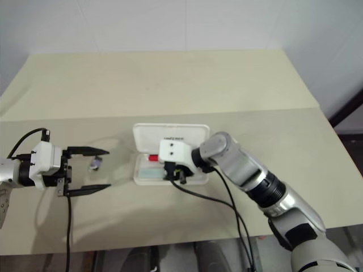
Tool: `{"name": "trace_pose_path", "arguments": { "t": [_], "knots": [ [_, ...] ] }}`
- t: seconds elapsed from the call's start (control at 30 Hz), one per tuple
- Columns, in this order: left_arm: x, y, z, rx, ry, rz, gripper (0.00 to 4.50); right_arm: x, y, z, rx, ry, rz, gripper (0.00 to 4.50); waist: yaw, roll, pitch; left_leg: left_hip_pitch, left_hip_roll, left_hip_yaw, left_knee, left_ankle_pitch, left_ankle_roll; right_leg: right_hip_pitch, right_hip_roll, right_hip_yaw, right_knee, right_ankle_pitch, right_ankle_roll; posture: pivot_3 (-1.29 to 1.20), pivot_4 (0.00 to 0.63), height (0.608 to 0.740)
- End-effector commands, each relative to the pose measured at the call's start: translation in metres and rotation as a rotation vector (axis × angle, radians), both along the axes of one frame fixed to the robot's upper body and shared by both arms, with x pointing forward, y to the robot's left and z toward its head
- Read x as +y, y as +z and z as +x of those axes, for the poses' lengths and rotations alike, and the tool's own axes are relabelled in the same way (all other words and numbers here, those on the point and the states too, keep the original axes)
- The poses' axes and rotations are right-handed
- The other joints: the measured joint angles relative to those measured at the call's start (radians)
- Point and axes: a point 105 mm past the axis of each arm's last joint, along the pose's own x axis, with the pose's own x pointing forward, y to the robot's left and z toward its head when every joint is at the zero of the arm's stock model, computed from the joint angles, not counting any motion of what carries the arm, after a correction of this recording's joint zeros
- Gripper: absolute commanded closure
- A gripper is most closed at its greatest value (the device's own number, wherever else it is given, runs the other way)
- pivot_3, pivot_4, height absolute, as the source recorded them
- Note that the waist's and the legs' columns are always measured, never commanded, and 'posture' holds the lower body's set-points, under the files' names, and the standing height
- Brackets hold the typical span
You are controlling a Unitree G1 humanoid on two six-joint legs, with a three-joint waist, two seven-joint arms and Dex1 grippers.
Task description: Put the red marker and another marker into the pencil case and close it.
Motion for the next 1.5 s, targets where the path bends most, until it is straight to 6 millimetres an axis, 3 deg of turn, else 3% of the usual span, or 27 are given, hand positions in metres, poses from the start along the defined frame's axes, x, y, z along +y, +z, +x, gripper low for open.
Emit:
{"name": "trace_pose_path", "arguments": {
  "t": [0.03, 0.17, 0.3, 0.43, 0.73, 0.9, 0.93, 0.97, 1.1, 1.23, 1.37, 1.5],
  "knots": [
    [-0.004, 0.009, -0.001, -0.033, -0.014, 0.001, 0.00, 0.004, 0.005, -0.002, -0.024, 0.032, -0.001, 3.06, 0.000, 0.000, 0.000, 0.000, 0.000, 0.000, 0.000, 0.000, 0.000, 0.000, 0.000, 0.000, 0.000, 0.000, 0.000, 0.00, 0.150, 0.740],
    [-0.003, 0.009, -0.001, -0.037, -0.010, 0.000, 0.00, 0.003, 0.003, -0.001, -0.016, 0.029, -0.006, 1.69, 0.000, 0.000, 0.000, 0.000, 0.000, 0.000, 0.000, 0.000, 0.000, 0.000, 0.000, 0.000, 0.000, 0.000, 0.000, 0.00, 0.150, 0.740],
    [-0.004, 0.010, 0.000, -0.040, -0.011, -0.002, 0.00, 0.011, 0.020, 0.010, -0.065, -0.004, 0.064, 0.37, -0.002, -0.001, 0.000, 0.000, 0.000, 0.000, 0.000, 0.000, 0.000, 0.000, 0.000, 0.000, 0.000, 0.000, 0.000, 0.00, 0.150, 0.740],
    [-0.005, 0.010, 0.002, -0.044, -0.012, -0.004, 0.00, 0.014, 0.038, 0.015, -0.088, 0.005, 0.116, 0.37, -0.002, -0.001, 0.000, 0.000, 0.000, 0.000, 0.000, 0.000, 0.000, 0.000, 0.000, 0.000, 0.001, 0.000, 0.000, 0.00, 0.150, 0.740],
    [-0.004, 0.012, 0.005, -0.061, -0.005, -0.007, 0.00, 0.010, 0.054, 0.013, -0.068, 0.042, 0.204, 0.37, -0.001, -0.001, -0.001, 0.000, 0.000, 0.000, 0.000, 0.000, 0.000, 0.000, 0.000, 0.000, 0.000, 0.000, 0.000, 0.00, 0.150, 0.740],
    [0.003, 0.008, 0.004, -0.034, 0.055, 0.015, 0.00, -0.015, 0.059, 0.001, -0.020, 0.079, 0.272, 0.37, 0.000, -0.001, -0.001, 0.000, 0.000, 0.000, -0.001, 0.000, 0.000, 0.000, 0.000, 0.000, 0.000, 0.000, 0.000, 0.00, 0.150, 0.740],
    [0.006, 0.008, 0.003, -0.029, 0.071, 0.020, 0.00, -0.020, 0.059, -0.001, -0.020, 0.084, 0.281, 0.20, 0.001, -0.001, -0.001, 0.000, 0.000, 0.000, -0.001, 0.000, 0.000, 0.000, 0.000, 0.000, 0.000, 0.000, 0.000, 0.00, 0.150, 0.740],
    [0.009, 0.007, 0.003, -0.026, 0.092, 0.028, 0.00, -0.025, 0.060, -0.004, -0.020, 0.093, 0.288, 0.03, 0.000, -0.001, 0.000, 0.000, 0.000, 0.000, -0.001, 0.000, 0.000, 0.000, 0.000, 0.000, -0.001, 0.000, 0.000, 0.00, 0.150, 0.740],
    [0.023, 0.003, 0.007, -0.022, 0.259, 0.076, 0.00, -0.048, 0.070, -0.019, 0.034, 0.133, 0.366, 0.01, -0.001, -0.001, 0.000, 0.001, 0.000, 0.000, -0.001, 0.000, 0.000, 0.001, 0.000, 0.000, 0.000, 0.000, 0.000, 0.00, 0.150, 0.740],
    [0.036, 0.002, 0.015, -0.023, 0.454, 0.107, 0.00, -0.058, 0.088, -0.031, 0.080, 0.168, 0.478, 0.01, 0.000, -0.001, 0.000, 0.002, 0.000, 0.000, -0.001, 0.000, 0.000, 0.003, 0.000, 0.000, 0.000, 0.000, 0.000, 0.00, 0.150, 0.740],
    [0.031, -0.002, 0.018, 0.028, 0.628, 0.037, 0.00, -0.065, 0.110, -0.025, 0.001, 0.144, 0.586, 0.01, 0.001, -0.002, 0.000, 0.002, 0.000, -0.001, 0.000, 0.000, 0.000, 0.003, 0.000, 0.000, 0.000, 0.000, 0.001, 0.00, 0.150, 0.740],
    [0.022, -0.010, 0.022, 0.051, 0.739, 0.005, 0.00, -0.072, 0.117, -0.013, -0.067, 0.103, 0.607, 0.01, 0.001, -0.002, 0.000, 0.002, -0.001, -0.001, 0.000, 0.000, 0.000, 0.003, 0.000, 0.000, -0.001, 0.000, 0.001, 0.00, 0.150, 0.740]
  ]
}}
